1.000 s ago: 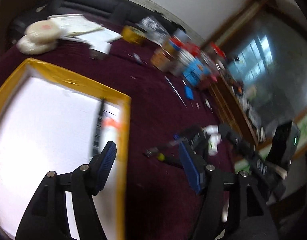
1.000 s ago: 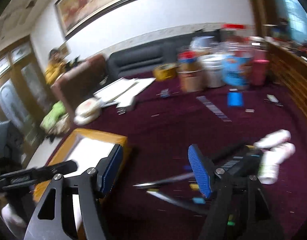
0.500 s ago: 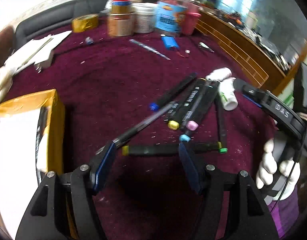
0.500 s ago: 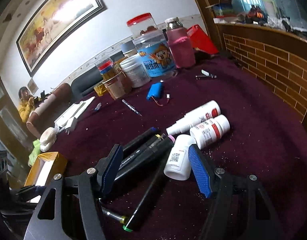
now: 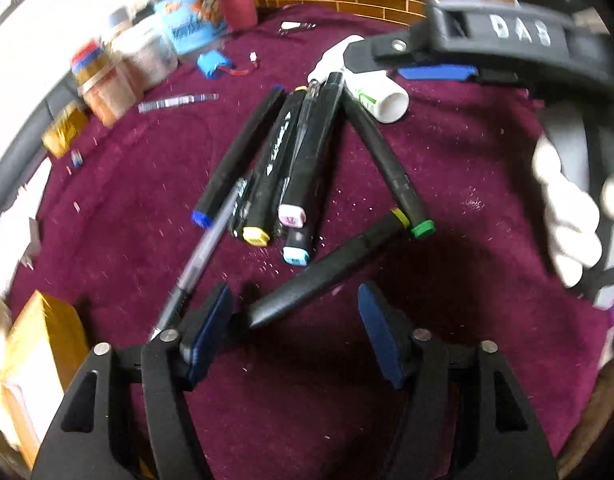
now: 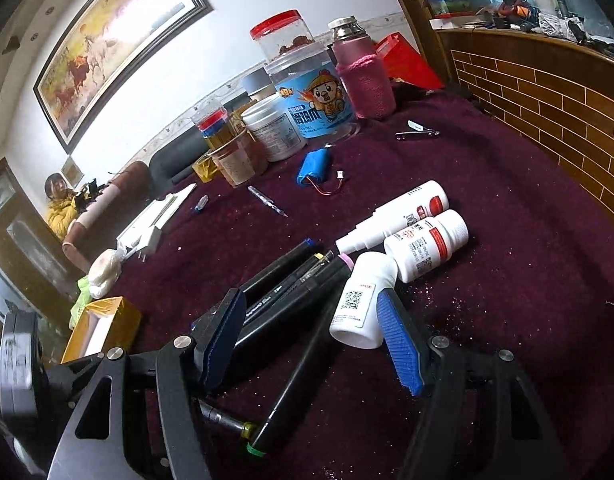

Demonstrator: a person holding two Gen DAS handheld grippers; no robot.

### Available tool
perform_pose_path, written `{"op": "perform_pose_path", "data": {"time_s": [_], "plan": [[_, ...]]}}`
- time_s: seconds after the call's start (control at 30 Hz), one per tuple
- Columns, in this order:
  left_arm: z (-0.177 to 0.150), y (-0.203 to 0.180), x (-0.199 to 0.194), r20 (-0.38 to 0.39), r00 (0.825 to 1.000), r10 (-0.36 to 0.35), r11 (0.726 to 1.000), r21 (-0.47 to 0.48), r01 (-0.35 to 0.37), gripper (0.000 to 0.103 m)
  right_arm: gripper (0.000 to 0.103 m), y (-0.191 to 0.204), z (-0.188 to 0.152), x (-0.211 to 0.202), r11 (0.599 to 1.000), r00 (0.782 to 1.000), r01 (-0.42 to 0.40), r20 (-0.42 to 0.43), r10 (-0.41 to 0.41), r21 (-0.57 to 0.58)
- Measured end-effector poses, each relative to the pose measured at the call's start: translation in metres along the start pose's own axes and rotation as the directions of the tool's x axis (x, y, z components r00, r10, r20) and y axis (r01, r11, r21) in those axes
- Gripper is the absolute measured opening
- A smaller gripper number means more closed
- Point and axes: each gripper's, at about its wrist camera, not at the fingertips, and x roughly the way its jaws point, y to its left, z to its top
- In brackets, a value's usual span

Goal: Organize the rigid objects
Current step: 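Grasp a yellow-capped marker with the left tool while the right grasps a green-capped marker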

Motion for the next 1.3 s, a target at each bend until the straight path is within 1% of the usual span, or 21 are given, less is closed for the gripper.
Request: {"op": "perform_pose_path", "data": {"time_s": [0.03, 0.07, 0.1, 0.13, 0.27, 0.33, 0.4, 0.47, 0.5, 0.53, 0.57, 0.6, 0.63, 0.67, 0.77, 0.83, 0.93, 1.03, 1.2, 1.27, 1.3], "plan": [[-0.001, 0.003, 0.000, -0.007, 0.999, -0.038, 0.999, -0.020, 0.038, 0.034, 0.063, -0.001, 0.000, 0.001, 1.000, 1.000, 0.004, -0.004, -0.004, 0.002], [-0.003, 0.005, 0.000, -0.013, 0.995, -0.102, 0.994, -0.042, 0.101, 0.026, 0.063, -0.002, 0.000, 0.002, 1.000, 1.000, 0.007, -0.008, -0.007, 0.006], [-0.007, 0.005, -0.002, -0.018, 0.989, -0.146, 0.988, -0.059, 0.145, 0.026, 0.063, -0.002, 0.000, 0.002, 1.000, 1.000, 0.009, -0.010, -0.009, 0.009], [-0.011, 0.004, -0.004, -0.022, 0.988, -0.152, 0.987, -0.062, 0.150, 0.026, 0.062, -0.003, -0.001, 0.002, 1.000, 1.000, 0.011, -0.012, -0.011, 0.012], [-0.017, -0.002, -0.011, -0.025, 0.989, -0.143, 0.988, -0.064, 0.141, 0.026, 0.062, -0.006, -0.001, 0.004, 1.000, 1.000, 0.017, -0.022, -0.017, 0.020], [-0.016, -0.007, -0.011, -0.016, 0.992, -0.123, 0.990, -0.073, 0.122, 0.028, 0.063, -0.006, -0.001, 0.005, 1.000, 0.999, 0.022, -0.026, -0.021, 0.019], [-0.014, -0.011, -0.010, 0.016, 0.994, -0.105, 0.989, -0.103, 0.106, 0.037, 0.062, -0.007, -0.002, 0.006, 0.999, 0.999, 0.029, -0.030, -0.028, 0.018], [-0.012, -0.013, -0.007, 0.056, 0.994, -0.094, 0.984, -0.143, 0.101, 0.037, 0.062, -0.008, -0.002, 0.007, 0.999, 0.999, 0.037, -0.035, -0.036, 0.018], [-0.011, -0.014, -0.005, 0.067, 0.994, -0.086, 0.983, -0.157, 0.095, 0.036, 0.062, -0.008, -0.002, 0.008, 0.999, 0.998, 0.041, -0.038, -0.041, 0.017], [-0.012, -0.015, -0.005, 0.076, 0.994, -0.078, 0.979, -0.181, 0.091, 0.030, 0.062, -0.008, -0.002, 0.009, 0.999, 0.998, 0.046, -0.042, -0.045, 0.015], [-0.013, -0.013, -0.007, 0.087, 0.992, -0.092, 0.973, -0.202, 0.109, 0.014, 0.062, -0.009, -0.002, 0.011, 0.999, 0.998, 0.050, -0.049, -0.049, 0.016], [-0.015, -0.011, -0.009, 0.099, 0.987, -0.123, 0.965, -0.222, 0.143, 0.012, 0.062, -0.010, -0.002, 0.012, 0.999, 0.997, 0.050, -0.053, -0.049, 0.019], [-0.019, -0.008, -0.013, 0.116, 0.979, -0.170, 0.946, -0.258, 0.195, 0.012, 0.062, -0.011, -0.002, 0.012, 0.999, 0.997, 0.050, -0.056, -0.049, 0.021], [-0.022, -0.007, -0.016, 0.131, 0.975, -0.181, 0.937, -0.279, 0.211, 0.012, 0.062, -0.011, -0.002, 0.013, 0.998, 0.997, 0.053, -0.058, -0.051, 0.024], [-0.036, 0.000, -0.036, 0.207, 0.960, -0.186, 0.910, -0.333, 0.249, 0.012, 0.062, -0.013, -0.003, 0.013, 0.998, 0.997, 0.057, -0.059, -0.055, 0.028], [-0.047, 0.006, -0.057, 0.283, 0.937, -0.206, 0.878, -0.368, 0.305, 0.012, 0.062, -0.014, -0.003, 0.013, 0.998, 0.996, 0.059, -0.062, -0.057, 0.026], [-0.062, 0.012, -0.084, 0.361, 0.909, -0.210, 0.852, -0.387, 0.351, 0.012, 0.062, -0.013, -0.004, 0.011, 0.997, 0.996, 0.077, -0.055, -0.076, 0.025], [-0.079, 0.020, -0.107, 0.415, 0.883, -0.218, 0.830, -0.398, 0.391, 0.012, 0.062, -0.005, -0.011, 0.000, 0.996, 0.994, 0.085, -0.067, -0.084, 0.023], [-0.097, 0.039, -0.119, 0.456, 0.868, -0.196, 0.804, -0.432, 0.409, 0.012, 0.060, 0.027, -0.024, 0.016, 0.987, 0.978, 0.142, -0.144, -0.152, -0.078], [-0.107, 0.047, -0.123, 0.469, 0.864, -0.181, 0.789, -0.455, 0.413, 0.012, 0.047, 0.036, -0.027, 0.030, 0.974, 0.963, 0.193, -0.168, -0.212, -0.120], [-0.111, 0.050, -0.126, 0.477, 0.862, -0.174, 0.782, -0.465, 0.415, 0.012, 0.045, 0.040, -0.027, 0.037, 0.965, 0.955, 0.224, -0.168, -0.246, -0.139]]}}
